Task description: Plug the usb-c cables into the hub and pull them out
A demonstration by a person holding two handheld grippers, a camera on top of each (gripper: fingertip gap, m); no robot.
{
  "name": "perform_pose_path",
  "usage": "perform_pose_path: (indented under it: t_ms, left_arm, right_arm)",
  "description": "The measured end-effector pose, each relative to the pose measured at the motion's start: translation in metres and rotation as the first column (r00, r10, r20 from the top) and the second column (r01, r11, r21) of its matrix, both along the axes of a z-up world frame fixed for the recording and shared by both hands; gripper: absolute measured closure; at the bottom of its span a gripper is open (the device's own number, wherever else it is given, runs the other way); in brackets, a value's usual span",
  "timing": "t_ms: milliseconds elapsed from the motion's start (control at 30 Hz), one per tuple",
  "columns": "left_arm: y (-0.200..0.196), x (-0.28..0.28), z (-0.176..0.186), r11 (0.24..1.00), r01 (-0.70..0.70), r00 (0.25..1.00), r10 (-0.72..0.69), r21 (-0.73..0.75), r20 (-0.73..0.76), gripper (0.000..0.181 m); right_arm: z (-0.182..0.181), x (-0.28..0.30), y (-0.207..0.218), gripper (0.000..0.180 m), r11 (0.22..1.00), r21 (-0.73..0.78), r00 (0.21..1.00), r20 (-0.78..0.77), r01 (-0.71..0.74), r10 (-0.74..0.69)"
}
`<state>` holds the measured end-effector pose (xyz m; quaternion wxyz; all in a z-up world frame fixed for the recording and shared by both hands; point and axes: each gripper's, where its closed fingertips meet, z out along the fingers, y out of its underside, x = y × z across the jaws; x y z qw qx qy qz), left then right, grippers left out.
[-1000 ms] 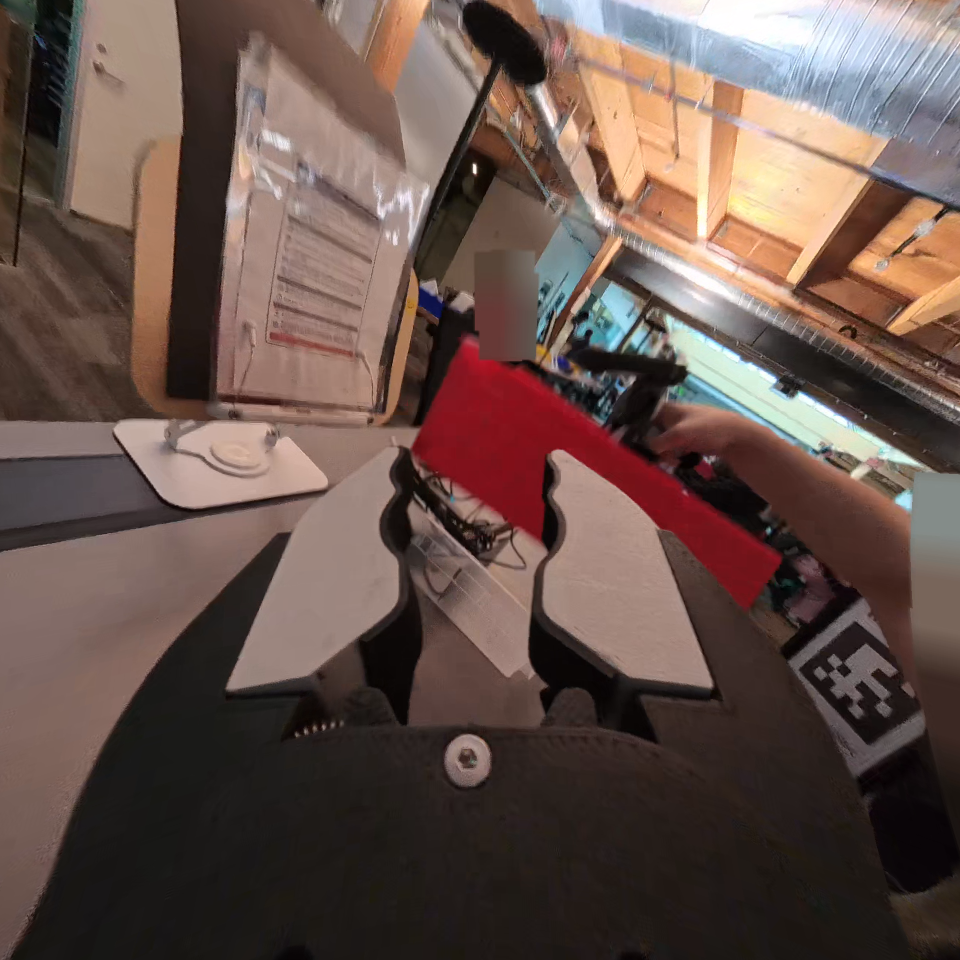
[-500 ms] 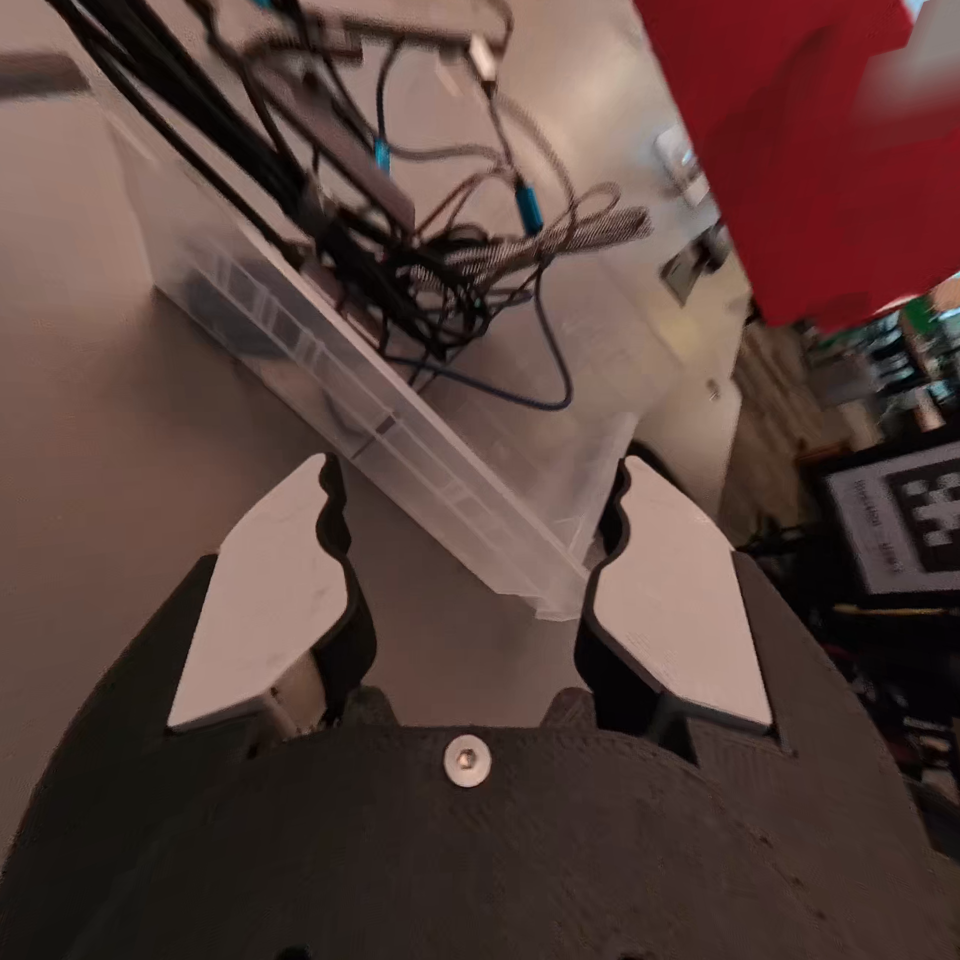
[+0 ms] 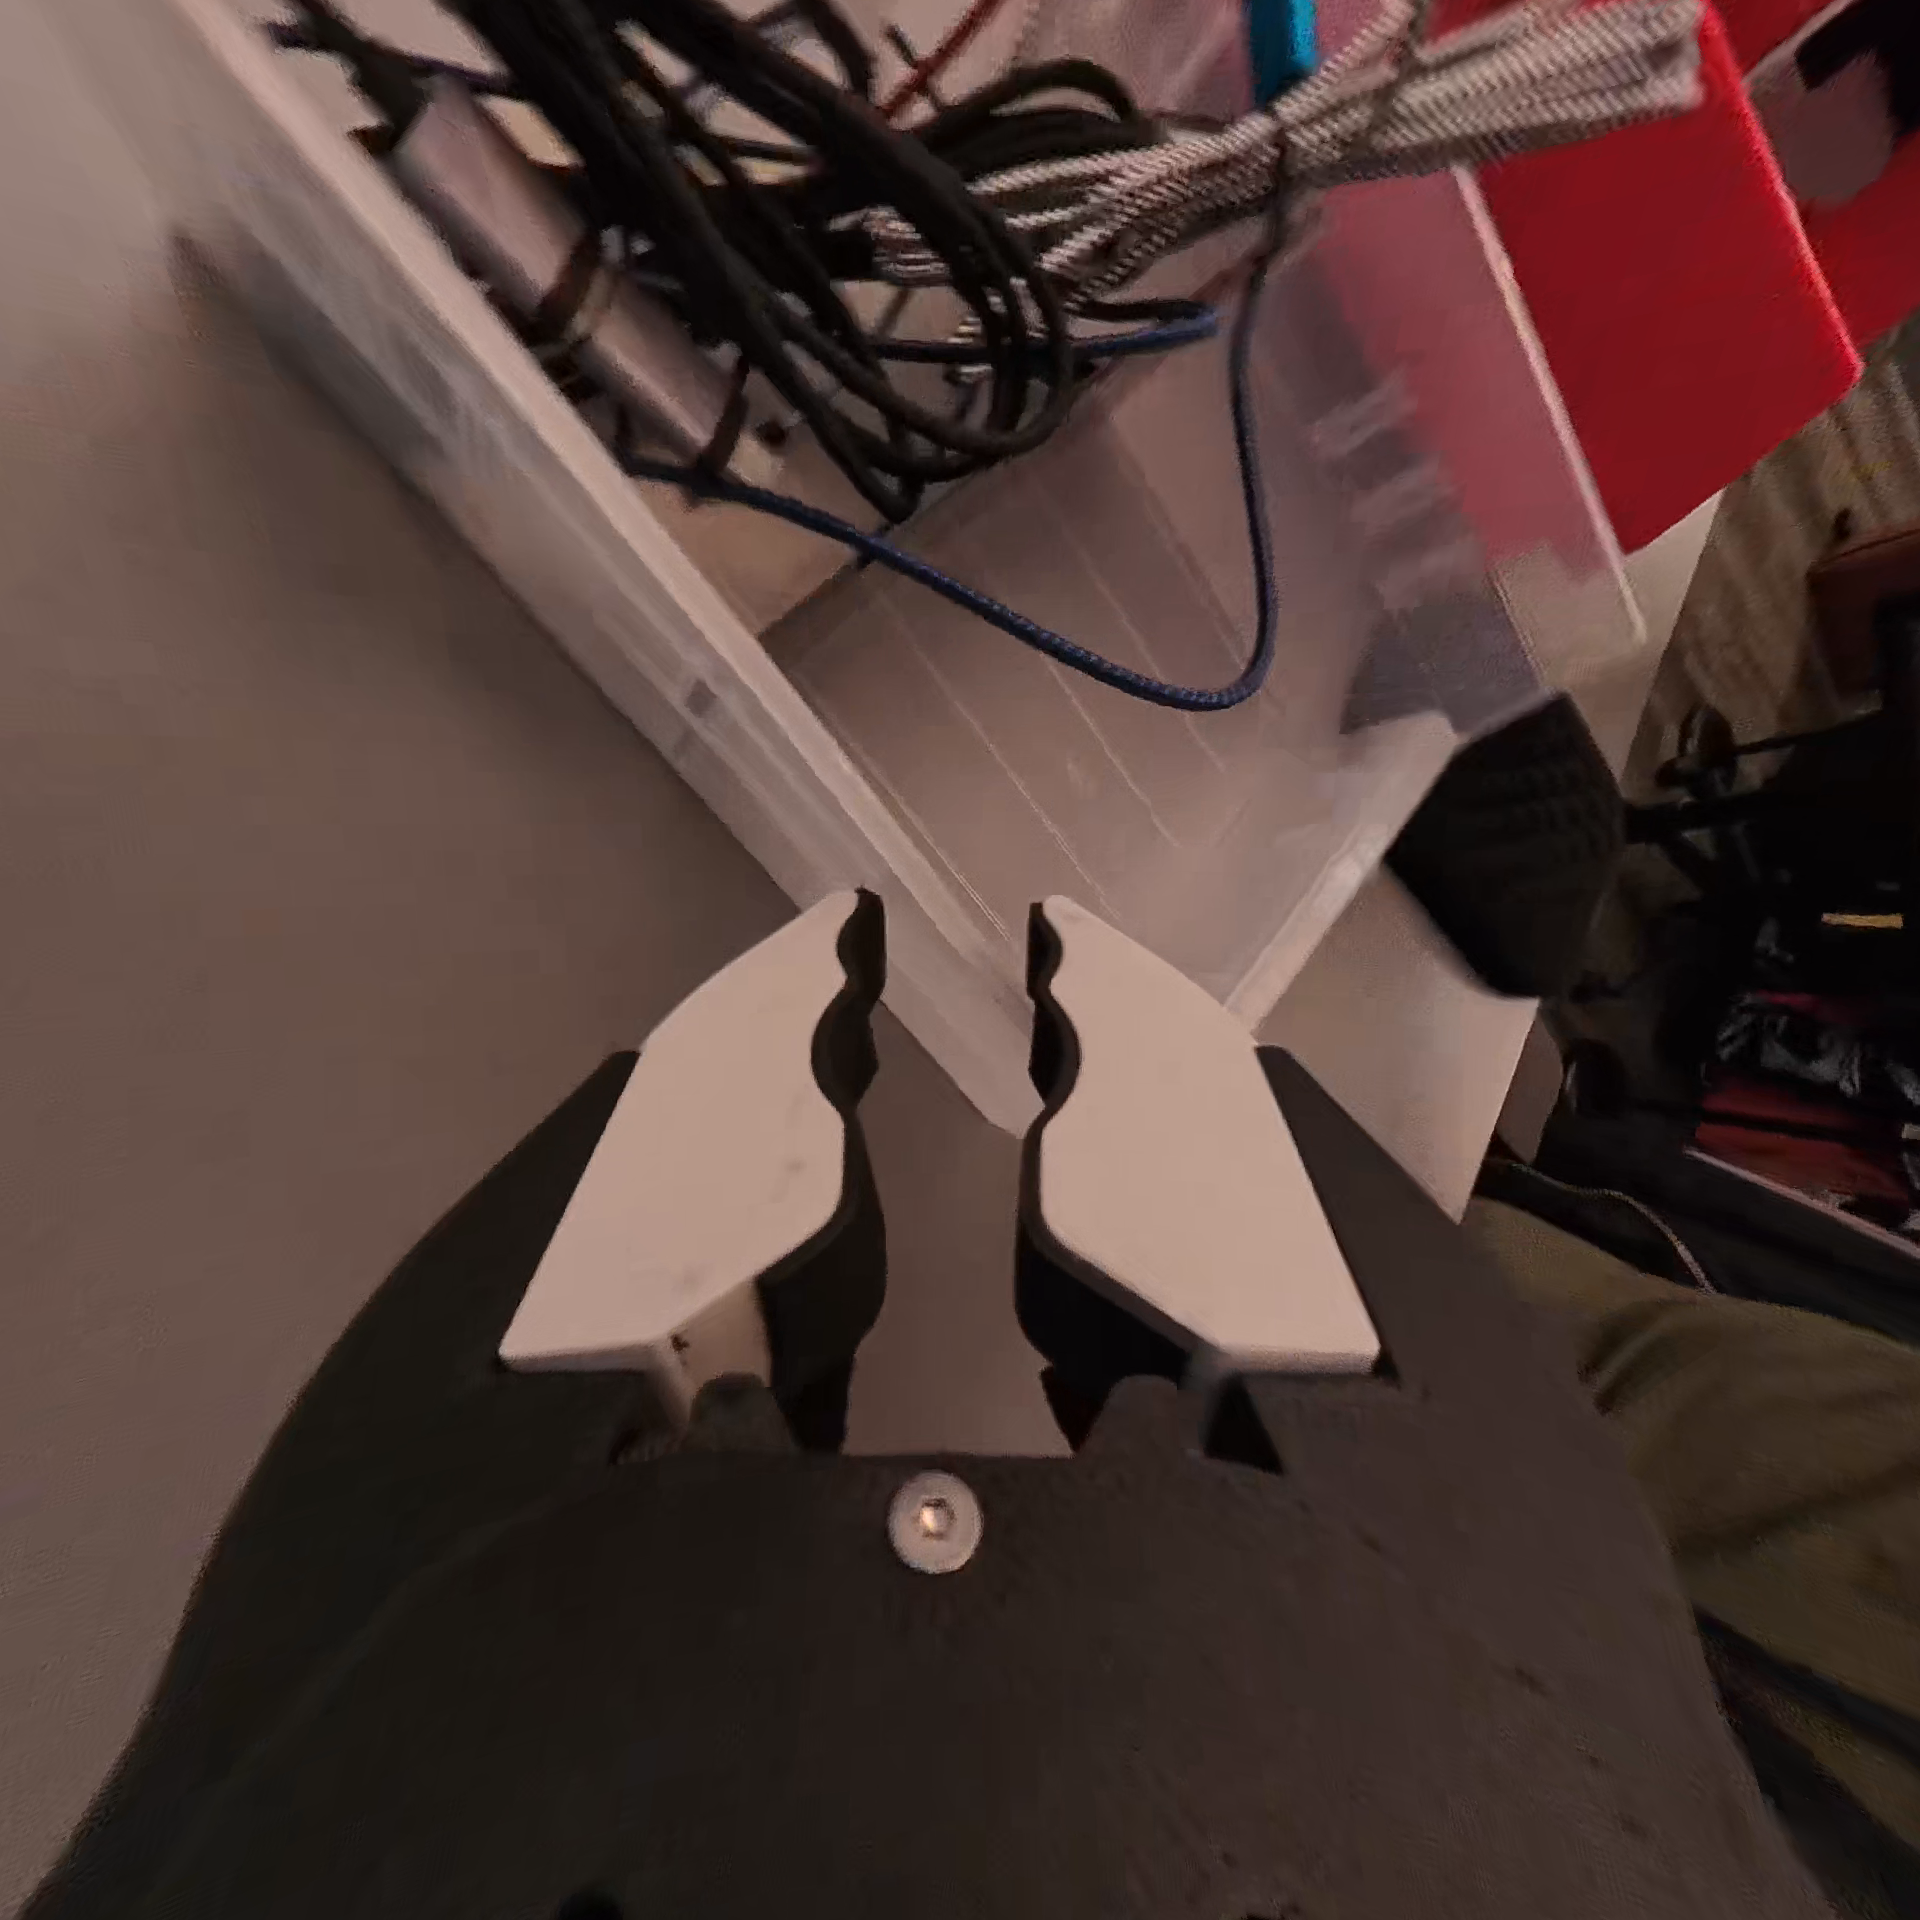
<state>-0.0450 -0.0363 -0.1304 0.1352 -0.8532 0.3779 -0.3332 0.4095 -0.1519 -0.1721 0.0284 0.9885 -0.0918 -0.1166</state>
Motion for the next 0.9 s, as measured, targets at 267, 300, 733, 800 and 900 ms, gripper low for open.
perform_pose_path:
  t_ms: [267,300,733,800,900]
  left_arm:
    - [0.059,-0.145,0.003,0.952,-0.306,0.946,0.306,0.013,-0.110,0.171]
    - [0.063,-0.162,0.003,0.942,-0.334,0.934,0.335,0.030,-0.124,0.168]
    - [0.056,-0.315,0.006,0.769,-0.640,0.763,0.635,0.000,-0.122,0.171]
    - [0.049,-0.338,0.006,0.719,-0.694,0.716,0.688,-0.019,-0.117,0.170]
    - [0.039,-0.364,0.007,0.651,-0.757,0.653,0.751,-0.058,-0.092,0.169]
  right_arm:
    - [-0.017,-0.040,0.039,0.175,0.992,0.093,0.994,0.076,-0.087,0.080]
    - [-0.017,-0.045,0.042,0.175,0.991,0.091,0.993,0.078,-0.099,0.092]
    - [-0.017,-0.121,0.092,0.176,0.974,0.075,0.975,0.069,-0.214,0.209]
    - [-0.019,-0.127,0.096,0.175,0.970,0.059,0.969,0.080,-0.237,0.232]
    - [-0.019,-0.127,0.102,0.175,0.968,0.038,0.966,0.086,-0.248,0.244]
